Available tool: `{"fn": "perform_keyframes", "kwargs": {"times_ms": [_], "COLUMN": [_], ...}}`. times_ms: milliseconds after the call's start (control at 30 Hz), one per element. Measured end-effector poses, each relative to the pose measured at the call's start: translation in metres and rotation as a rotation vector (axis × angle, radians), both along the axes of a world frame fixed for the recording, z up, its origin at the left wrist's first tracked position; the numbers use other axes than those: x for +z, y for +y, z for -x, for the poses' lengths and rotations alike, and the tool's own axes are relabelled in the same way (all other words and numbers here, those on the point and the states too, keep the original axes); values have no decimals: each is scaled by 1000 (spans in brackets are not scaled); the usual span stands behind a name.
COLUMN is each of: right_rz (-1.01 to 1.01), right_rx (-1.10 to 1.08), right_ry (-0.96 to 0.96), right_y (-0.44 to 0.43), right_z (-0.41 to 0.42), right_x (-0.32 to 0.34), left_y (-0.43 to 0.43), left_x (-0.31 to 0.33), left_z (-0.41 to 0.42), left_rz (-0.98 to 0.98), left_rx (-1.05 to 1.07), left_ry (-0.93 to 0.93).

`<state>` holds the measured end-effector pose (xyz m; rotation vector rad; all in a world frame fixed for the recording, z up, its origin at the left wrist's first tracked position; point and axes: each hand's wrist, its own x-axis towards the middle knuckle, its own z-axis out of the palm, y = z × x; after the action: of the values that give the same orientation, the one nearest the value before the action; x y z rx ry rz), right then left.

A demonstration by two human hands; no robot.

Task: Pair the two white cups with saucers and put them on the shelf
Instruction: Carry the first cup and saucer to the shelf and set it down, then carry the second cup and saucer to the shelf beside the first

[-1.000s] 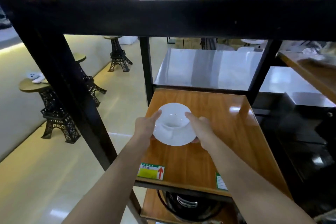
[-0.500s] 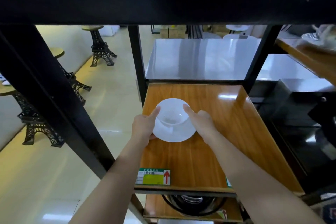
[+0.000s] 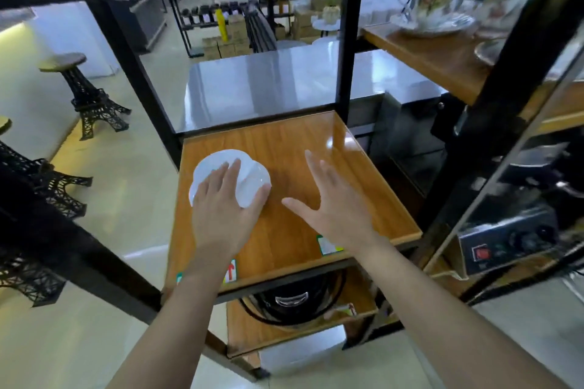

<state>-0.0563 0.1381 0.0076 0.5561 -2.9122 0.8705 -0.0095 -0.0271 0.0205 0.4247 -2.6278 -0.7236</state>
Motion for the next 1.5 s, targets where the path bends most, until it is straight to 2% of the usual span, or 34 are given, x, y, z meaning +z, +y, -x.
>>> {"fn": "perform_keyframes", "kwargs": {"times_ms": [133,267,500,933,1133,1333,1500], "right_rz": [-28,-58,-122,-273,-305,-304,-254], "right_rx": [-23,-102,-464,-1169,-1396,-1568,-1729], "right_ry": [65,143,207,71,-51,-141,-173], "right_y": [62,140,305,578,681,768,817], "right_z": [-42,-98,-209,-439,-522,-597,-668], "right_x": [-2,-2,-17,-28,-43,-51,-51], "left_y": [57,128,288,606,745,869,946], "left_x": [-1,-8,-23,-32,-42,-50,-56], "left_z": [-26,-62,-133,-233,-277,-332,-399], "left_rz": [-87,-18,115,231,190,117,230], "left_rx": [-149,-299,-590,-1254,-1518,-1737,-1901], "left_ry": [-9,-40,-48,86,107,42,9]}}
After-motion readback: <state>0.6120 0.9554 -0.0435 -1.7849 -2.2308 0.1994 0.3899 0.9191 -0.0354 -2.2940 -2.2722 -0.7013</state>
